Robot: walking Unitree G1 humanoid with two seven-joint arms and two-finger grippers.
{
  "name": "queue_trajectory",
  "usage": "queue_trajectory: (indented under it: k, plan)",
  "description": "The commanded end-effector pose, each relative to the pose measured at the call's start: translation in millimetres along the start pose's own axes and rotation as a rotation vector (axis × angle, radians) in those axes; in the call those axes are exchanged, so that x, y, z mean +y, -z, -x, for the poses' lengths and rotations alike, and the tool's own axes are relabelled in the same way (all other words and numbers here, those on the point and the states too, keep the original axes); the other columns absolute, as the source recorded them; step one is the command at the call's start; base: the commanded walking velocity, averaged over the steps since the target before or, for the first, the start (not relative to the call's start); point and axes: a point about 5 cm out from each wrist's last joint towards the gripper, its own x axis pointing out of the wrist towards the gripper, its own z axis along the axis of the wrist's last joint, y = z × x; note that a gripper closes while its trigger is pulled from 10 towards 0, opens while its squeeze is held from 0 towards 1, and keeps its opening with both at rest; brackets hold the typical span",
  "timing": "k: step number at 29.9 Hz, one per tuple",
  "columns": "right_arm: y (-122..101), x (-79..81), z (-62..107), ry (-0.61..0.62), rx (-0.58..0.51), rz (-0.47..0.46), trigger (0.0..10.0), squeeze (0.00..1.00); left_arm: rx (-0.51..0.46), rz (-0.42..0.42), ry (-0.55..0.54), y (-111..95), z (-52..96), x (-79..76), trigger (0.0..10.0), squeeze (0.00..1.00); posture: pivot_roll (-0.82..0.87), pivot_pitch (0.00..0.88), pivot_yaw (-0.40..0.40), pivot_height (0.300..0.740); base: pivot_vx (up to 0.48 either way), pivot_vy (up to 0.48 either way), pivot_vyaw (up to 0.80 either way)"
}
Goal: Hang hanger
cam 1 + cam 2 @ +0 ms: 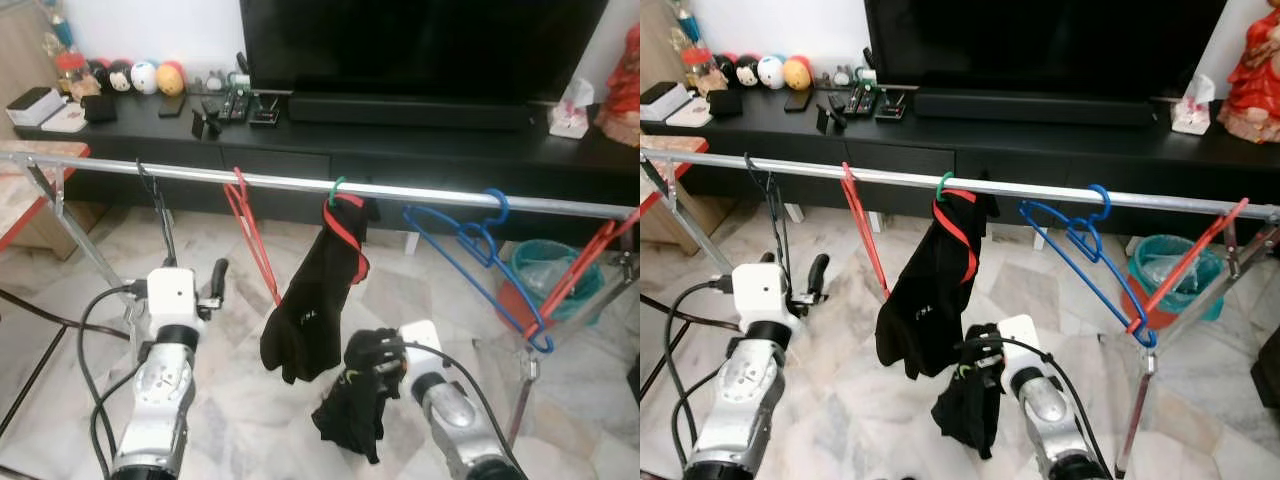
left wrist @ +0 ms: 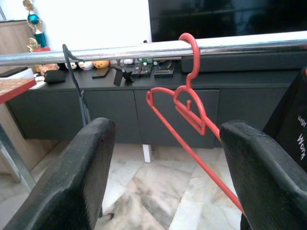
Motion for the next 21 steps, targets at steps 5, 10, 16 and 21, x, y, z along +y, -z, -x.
queue_trajectory:
  k: [5, 10, 16, 21]
  plan:
    - [-5.3, 2.4, -2.4, -0.008, -0.024, 0.000, 10.0, 0.00, -0.015, 0.010, -0.008, -5.5, -1.8, 2.0, 10.0, 0.00, -0.04, 0.017, 0.013, 0.740, 0.000, 0.000, 0.00]
    - [-4.8, 2.7, -2.3, -0.013, -0.022, -0.001, 10.0, 0.00, -0.022, 0.011, -0.015, -6.9, -1.9, 1.9, 10.0, 0.00, -0.04, 0.017, 0.013, 0.740, 0.097, 0.000, 0.00]
    - [-4.4, 3.7, -2.1, -0.024, -0.021, 0.009, 10.0, 0.00, -0.034, 0.012, -0.028, -9.0, -2.8, 3.1, 10.0, 0.00, -0.04, 0.014, 0.011, 0.740, 0.259, 0.000, 0.00]
    - [-4.6, 4.2, -2.2, -0.027, -0.022, 0.013, 10.0, 0.00, -0.036, 0.014, -0.027, -9.6, -3.0, 2.7, 10.0, 0.00, -0.04, 0.014, 0.011, 0.740, 0.289, 0.000, 0.00]
